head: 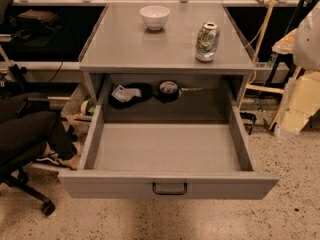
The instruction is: Place 7up can into top drawer
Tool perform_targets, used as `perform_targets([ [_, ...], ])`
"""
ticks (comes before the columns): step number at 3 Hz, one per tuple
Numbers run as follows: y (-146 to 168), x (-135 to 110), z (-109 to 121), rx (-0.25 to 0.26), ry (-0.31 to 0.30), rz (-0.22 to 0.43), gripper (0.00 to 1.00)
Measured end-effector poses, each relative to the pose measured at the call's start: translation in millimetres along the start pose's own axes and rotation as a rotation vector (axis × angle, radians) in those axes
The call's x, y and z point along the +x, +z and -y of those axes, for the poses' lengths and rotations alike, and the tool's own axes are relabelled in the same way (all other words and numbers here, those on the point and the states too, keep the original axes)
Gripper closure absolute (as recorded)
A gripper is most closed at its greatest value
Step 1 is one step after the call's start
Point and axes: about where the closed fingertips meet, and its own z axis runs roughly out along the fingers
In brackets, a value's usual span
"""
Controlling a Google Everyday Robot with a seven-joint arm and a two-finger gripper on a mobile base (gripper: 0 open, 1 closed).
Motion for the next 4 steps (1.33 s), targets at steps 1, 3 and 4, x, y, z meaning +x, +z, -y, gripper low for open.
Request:
perform_targets([
  [1,0,0,0,0.000,0.000,0.000,0.00],
  [3,-16,17,49,0.089,0.054,0.159,0.00],
  [4,-42,25,105,0.200,0.119,0.348,0.00],
])
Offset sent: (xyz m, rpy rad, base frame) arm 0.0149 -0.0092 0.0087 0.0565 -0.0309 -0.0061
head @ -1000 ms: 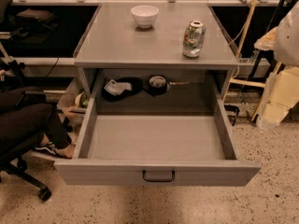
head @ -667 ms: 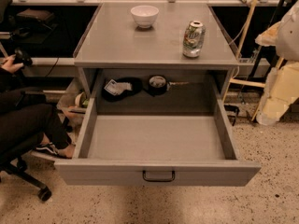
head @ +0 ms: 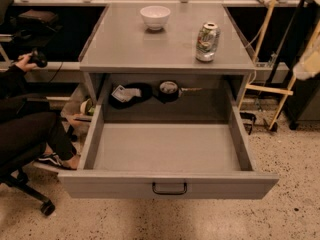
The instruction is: Place 7up can into top drawer
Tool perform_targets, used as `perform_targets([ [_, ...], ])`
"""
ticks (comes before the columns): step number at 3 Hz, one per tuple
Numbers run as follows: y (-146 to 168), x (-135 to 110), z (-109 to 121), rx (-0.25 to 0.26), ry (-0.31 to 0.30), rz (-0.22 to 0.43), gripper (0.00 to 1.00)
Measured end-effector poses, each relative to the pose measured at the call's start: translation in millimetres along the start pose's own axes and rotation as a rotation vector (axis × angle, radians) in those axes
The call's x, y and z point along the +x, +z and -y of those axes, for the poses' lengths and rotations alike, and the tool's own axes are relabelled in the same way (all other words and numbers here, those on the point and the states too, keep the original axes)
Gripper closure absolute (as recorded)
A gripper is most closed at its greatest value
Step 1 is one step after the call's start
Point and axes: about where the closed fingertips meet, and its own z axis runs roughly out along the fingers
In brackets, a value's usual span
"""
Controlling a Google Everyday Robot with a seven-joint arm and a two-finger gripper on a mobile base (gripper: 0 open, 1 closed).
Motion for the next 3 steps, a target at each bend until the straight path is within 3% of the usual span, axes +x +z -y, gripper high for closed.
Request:
perform_targets([
  [1,-12,-7,46,0.094,0.055,0.139,0.00],
  [2,-1,-9,69,0.126,0.099,0.188,0.00],
  [3,0,-8,70,0.126,0.101,0.189,0.00],
])
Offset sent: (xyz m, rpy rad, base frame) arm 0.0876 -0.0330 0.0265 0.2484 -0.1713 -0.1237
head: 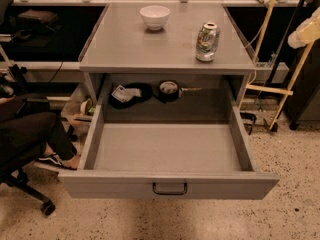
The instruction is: Place 7up can into top drawer
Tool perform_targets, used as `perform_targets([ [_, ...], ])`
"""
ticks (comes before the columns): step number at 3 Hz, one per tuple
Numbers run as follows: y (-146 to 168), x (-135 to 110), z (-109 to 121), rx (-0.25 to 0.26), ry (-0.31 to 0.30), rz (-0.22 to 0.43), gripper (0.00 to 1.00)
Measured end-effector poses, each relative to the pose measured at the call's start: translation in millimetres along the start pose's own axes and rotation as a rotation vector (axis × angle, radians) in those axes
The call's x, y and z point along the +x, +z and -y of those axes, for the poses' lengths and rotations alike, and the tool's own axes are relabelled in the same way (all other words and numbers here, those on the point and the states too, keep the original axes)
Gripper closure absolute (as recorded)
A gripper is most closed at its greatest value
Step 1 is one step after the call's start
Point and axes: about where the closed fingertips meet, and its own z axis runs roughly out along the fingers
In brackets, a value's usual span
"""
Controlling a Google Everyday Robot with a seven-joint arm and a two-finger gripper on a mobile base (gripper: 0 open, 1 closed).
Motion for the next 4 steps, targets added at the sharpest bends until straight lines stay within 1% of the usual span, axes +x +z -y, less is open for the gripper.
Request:
perform_targets([
  [1,14,11,-1,-0.037,0.038,0.022,0.00],
  [2,66,14,-5,-0.136,0.127,0.115,0.00],
  [3,132,9,-8,-0.221,0.209,0.201,0.00],
  [4,190,4,-10,-0.253,0.280,0.253,0.00],
])
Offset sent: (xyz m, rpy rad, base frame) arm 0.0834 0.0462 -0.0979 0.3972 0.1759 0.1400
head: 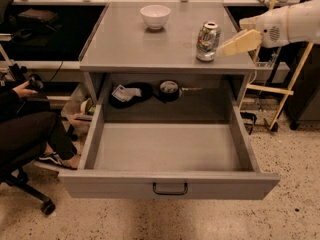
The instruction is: Place 7up can into top drawer
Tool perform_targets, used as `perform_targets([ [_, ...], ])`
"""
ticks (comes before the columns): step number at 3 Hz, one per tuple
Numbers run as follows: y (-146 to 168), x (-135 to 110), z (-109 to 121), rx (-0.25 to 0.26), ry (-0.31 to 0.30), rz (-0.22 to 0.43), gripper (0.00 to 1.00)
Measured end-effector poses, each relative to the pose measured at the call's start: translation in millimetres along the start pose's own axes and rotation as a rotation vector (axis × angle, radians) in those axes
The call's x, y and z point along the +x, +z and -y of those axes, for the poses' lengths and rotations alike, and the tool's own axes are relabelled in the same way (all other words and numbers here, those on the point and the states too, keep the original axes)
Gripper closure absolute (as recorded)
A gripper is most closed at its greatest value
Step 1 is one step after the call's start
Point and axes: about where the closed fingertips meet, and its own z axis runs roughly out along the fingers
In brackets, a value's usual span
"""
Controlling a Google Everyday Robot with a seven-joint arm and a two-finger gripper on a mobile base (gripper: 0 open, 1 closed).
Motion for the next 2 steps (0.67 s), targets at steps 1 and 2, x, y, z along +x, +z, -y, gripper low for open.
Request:
perform_targets([
  [1,65.1,22.2,13.4,0.024,0.053,0.036,0.00],
  [2,66.1,22.0,13.8,0.026,0.054,0.037,0.00],
])
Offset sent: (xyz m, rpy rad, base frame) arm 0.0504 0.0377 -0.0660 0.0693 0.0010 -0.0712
